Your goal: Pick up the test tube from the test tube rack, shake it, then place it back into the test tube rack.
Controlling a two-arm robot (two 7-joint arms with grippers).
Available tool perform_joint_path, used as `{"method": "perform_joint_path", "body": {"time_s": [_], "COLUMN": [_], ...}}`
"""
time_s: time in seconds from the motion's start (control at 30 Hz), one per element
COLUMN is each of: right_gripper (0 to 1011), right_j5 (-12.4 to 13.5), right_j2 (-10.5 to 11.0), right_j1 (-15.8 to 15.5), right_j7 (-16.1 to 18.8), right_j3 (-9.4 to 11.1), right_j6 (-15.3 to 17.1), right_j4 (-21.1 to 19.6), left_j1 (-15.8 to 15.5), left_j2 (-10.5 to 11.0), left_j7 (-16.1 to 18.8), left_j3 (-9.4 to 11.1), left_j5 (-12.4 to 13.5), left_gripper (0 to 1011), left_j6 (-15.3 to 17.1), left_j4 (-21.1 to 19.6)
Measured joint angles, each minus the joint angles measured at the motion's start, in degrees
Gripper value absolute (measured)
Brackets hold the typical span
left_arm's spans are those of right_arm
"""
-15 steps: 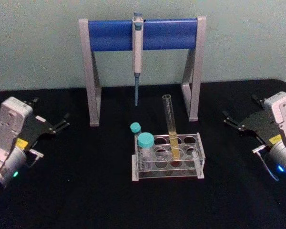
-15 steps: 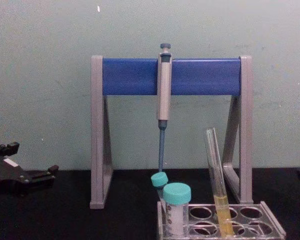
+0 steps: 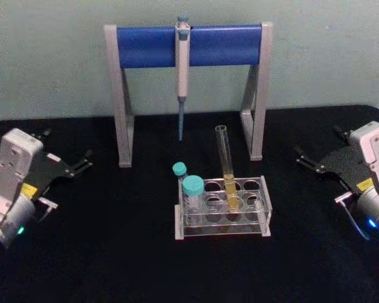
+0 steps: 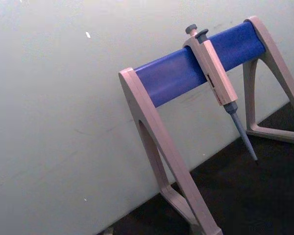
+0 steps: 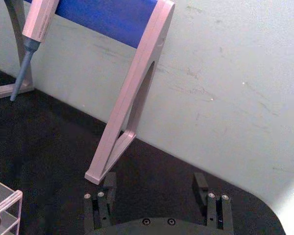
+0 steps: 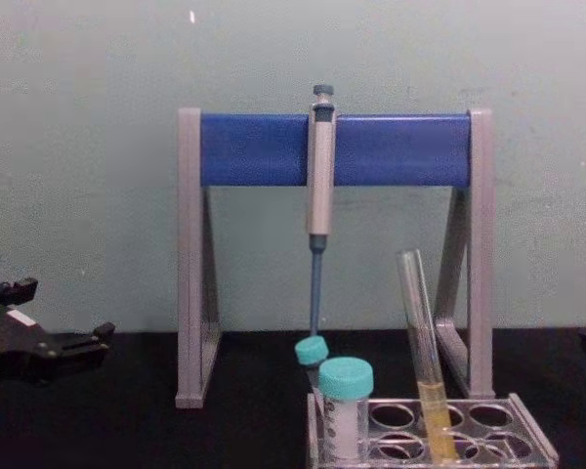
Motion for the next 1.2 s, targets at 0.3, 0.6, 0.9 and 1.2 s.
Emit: {"method": "perform_joint_path", "body": {"time_s": [0.3,0.6,0.9,1.2], "right_gripper": [1000,1000,1000,1000], "right_j5": [0.0,0.0,0.3,5.5], "right_j2": [0.0,0.0,-0.6,-0.7], "right_j1": [0.0,0.0,-0.4,-1.3], "right_j7": [0.0,0.0,0.2,8.4], "right_j3": [0.0,0.0,1.2,3.4], "right_j6": [0.0,0.0,-0.4,-4.6], "right_j4": [0.0,0.0,0.0,-1.3], "left_j1": [0.0,0.0,0.0,0.0], "left_j2": [0.0,0.0,0.0,0.0], "left_j7": [0.0,0.0,0.0,0.0], "left_j3": [0.0,0.0,0.0,0.0], "left_j5": [0.0,0.0,0.0,0.0], "left_gripper": [1001,1001,1001,1001], "left_j6": [0.0,0.0,0.0,0.0], "left_j4": [0.0,0.0,0.0,0.0]}}
